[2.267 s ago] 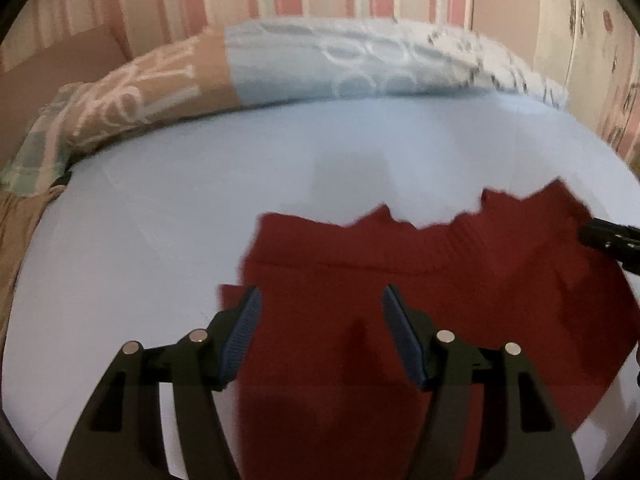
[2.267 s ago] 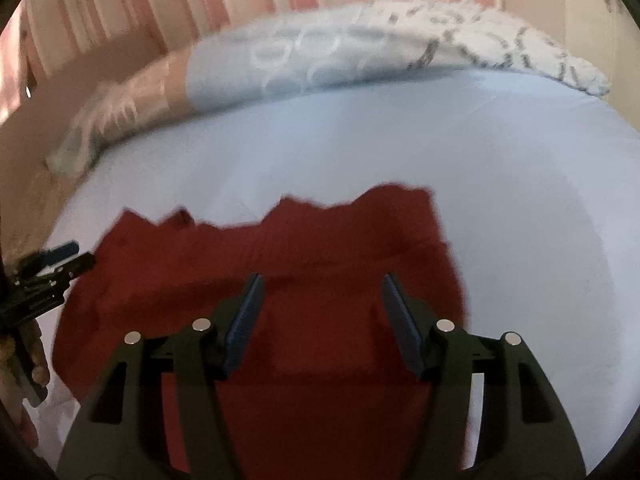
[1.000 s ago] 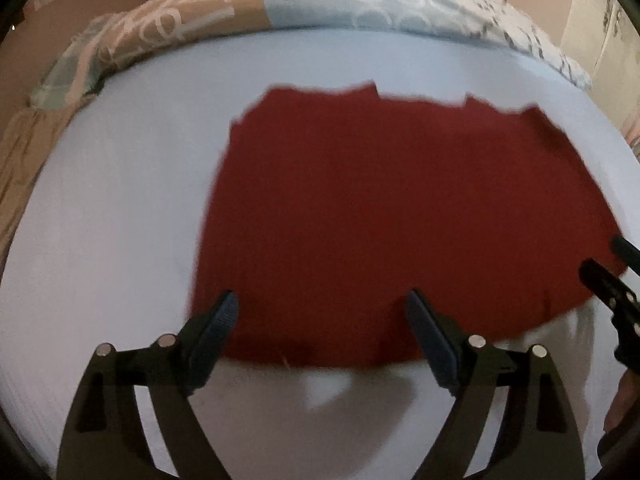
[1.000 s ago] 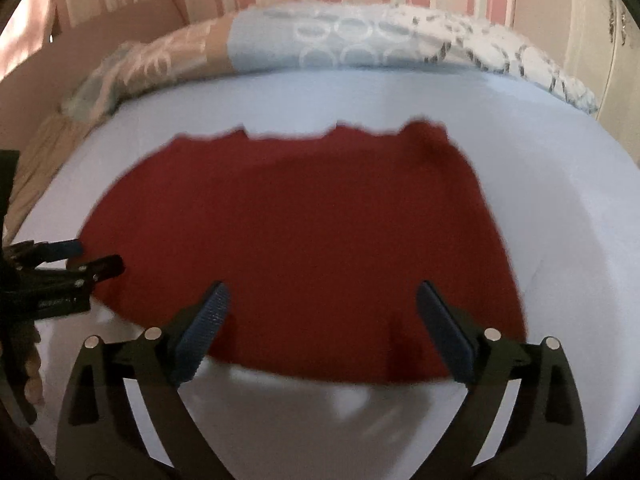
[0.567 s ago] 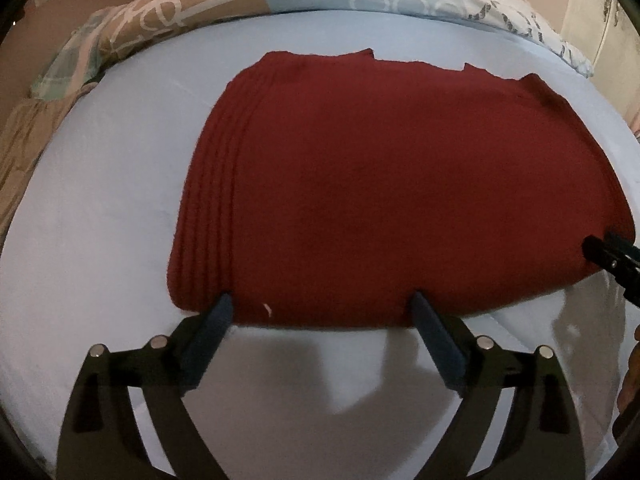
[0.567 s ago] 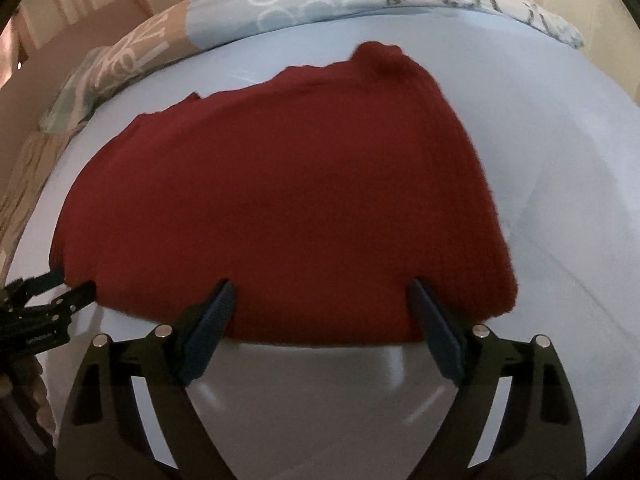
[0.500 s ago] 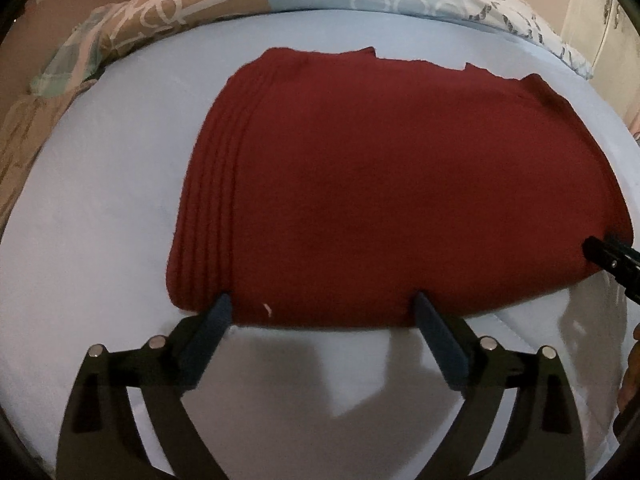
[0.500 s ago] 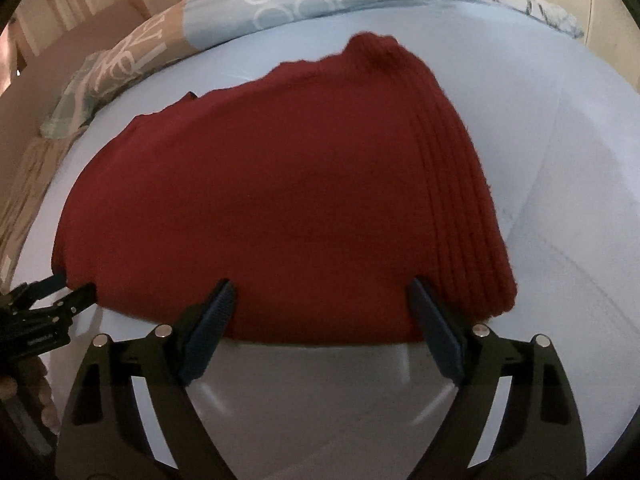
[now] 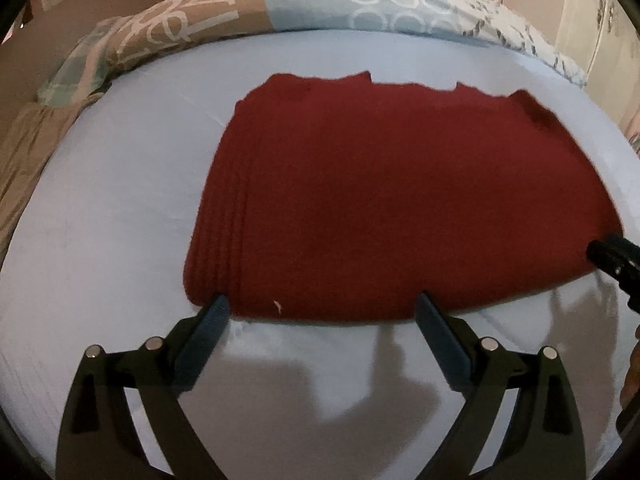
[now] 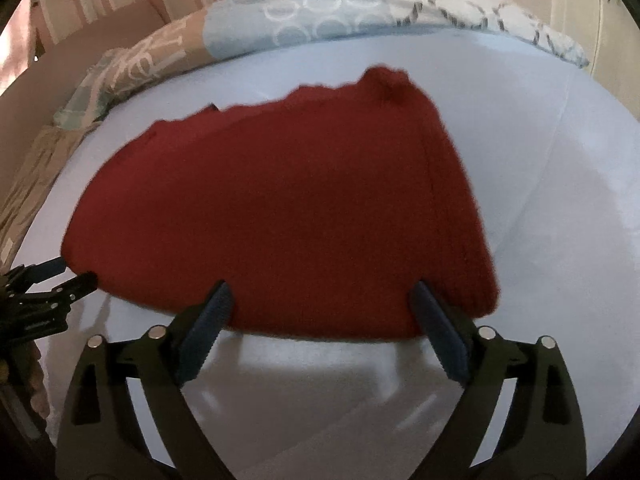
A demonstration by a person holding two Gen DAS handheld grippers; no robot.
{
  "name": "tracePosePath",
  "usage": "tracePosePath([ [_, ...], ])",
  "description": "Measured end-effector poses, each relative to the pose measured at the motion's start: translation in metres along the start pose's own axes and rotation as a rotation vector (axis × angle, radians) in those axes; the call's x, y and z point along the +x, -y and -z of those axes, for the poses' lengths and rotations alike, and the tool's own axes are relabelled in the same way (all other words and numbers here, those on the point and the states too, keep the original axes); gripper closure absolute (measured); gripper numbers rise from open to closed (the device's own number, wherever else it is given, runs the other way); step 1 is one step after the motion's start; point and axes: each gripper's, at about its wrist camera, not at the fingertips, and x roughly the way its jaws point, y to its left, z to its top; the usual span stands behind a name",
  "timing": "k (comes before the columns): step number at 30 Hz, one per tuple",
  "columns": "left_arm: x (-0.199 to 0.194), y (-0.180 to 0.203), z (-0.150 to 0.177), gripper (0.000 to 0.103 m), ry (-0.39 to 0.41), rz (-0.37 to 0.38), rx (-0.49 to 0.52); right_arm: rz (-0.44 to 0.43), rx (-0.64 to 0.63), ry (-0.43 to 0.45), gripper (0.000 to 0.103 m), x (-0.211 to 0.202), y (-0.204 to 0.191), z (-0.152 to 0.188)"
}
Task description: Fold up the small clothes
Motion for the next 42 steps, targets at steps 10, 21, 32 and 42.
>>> tracePosePath([
  [10,-0.02,0.013,-0.001,0.009,0.032,0.0,0.014,0.074,0.018,0.05,0.008,-0.025,-0.001,-0.002],
  [21,-0.033,0.023,-0.011,0.009,0.067,0.017,0.015,0.09,0.046,0.06,0.004,-0.03,0.008,-0.002],
  [32,-0.03,0.021,-0.014,0.009,0.057,0.047,-0.01,-0.082,0.343,-0.03,0.005,-0.019,0.082,0.024],
  [42,-0.026,0.026,-0.012,0.009,0.053,0.013,0.032,-0.104,0.381,-0.089,0.029,0.011,0.078,0.011],
])
